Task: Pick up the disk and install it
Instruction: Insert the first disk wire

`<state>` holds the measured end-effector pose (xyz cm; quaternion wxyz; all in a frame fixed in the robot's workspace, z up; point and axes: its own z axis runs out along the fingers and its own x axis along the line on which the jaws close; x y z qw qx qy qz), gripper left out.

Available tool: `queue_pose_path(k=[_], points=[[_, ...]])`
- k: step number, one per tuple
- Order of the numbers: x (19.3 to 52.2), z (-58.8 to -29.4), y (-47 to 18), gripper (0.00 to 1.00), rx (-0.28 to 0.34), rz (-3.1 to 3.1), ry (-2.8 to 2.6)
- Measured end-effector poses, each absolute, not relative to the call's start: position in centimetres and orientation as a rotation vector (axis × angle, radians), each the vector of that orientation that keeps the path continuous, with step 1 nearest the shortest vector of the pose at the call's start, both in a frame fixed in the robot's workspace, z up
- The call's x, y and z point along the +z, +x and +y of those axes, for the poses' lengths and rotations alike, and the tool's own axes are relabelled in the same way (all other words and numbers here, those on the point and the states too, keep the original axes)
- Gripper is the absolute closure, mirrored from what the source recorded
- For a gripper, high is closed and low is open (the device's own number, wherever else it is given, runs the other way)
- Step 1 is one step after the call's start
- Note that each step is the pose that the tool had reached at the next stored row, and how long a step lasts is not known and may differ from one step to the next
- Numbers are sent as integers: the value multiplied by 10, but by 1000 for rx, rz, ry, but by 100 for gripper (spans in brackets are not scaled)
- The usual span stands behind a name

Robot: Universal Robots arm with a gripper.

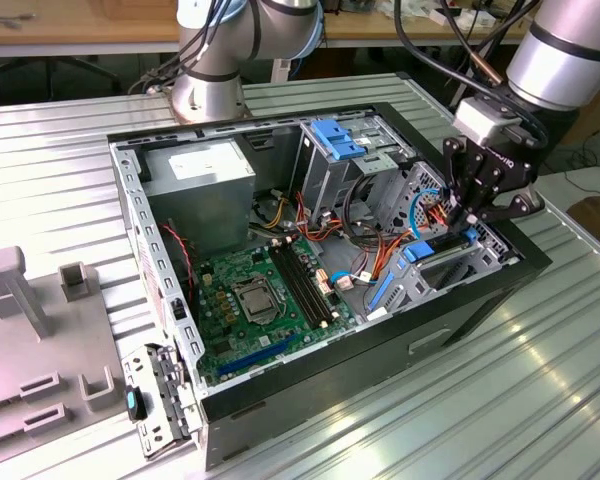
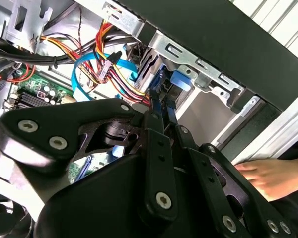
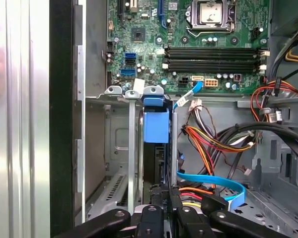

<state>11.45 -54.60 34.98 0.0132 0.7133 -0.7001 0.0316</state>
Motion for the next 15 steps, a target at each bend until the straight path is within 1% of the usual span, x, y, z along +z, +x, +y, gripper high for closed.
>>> queue_pose_path(k=[15], points=[[348, -549, 112, 83, 99, -2167, 2236]])
